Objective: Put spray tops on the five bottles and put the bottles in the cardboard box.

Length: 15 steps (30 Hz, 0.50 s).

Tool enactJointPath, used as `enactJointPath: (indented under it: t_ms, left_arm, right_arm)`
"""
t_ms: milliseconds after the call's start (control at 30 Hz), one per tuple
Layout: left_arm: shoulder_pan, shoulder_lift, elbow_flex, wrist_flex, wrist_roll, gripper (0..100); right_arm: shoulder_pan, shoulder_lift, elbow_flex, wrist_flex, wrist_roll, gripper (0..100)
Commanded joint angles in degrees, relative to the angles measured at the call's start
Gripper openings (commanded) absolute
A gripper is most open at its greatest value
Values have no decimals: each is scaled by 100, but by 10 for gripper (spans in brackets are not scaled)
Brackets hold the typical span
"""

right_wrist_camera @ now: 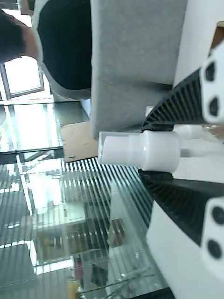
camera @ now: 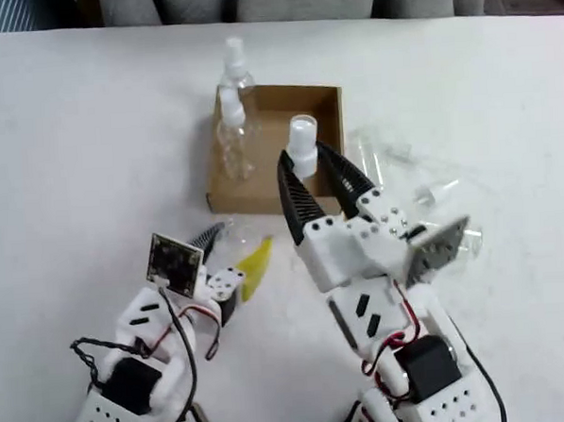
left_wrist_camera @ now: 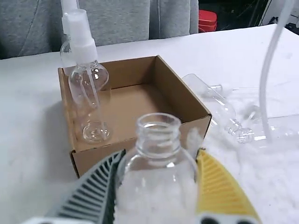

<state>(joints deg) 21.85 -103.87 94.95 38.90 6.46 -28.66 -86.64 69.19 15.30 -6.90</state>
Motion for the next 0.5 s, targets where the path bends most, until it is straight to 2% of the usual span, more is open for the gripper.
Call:
enactJointPath:
  t_ms: [0, 133, 300, 467]
  left_arm:
    - [198, -101, -53, 9, -53, 20]
    - [224, -101, 53, -44, -53, 20]
    - [171, -101, 211, -448, -53, 20]
    - [163, -101, 211, -492, -26, 20]
  right_arm:
    - [171, -180, -35, -620, -105, 18]
    - [171, 347, -334, -1508, -105, 18]
    - [40, 1270, -949, -1587, -105, 18]
    - [-286, 2026, -1442, -1648, -105, 32]
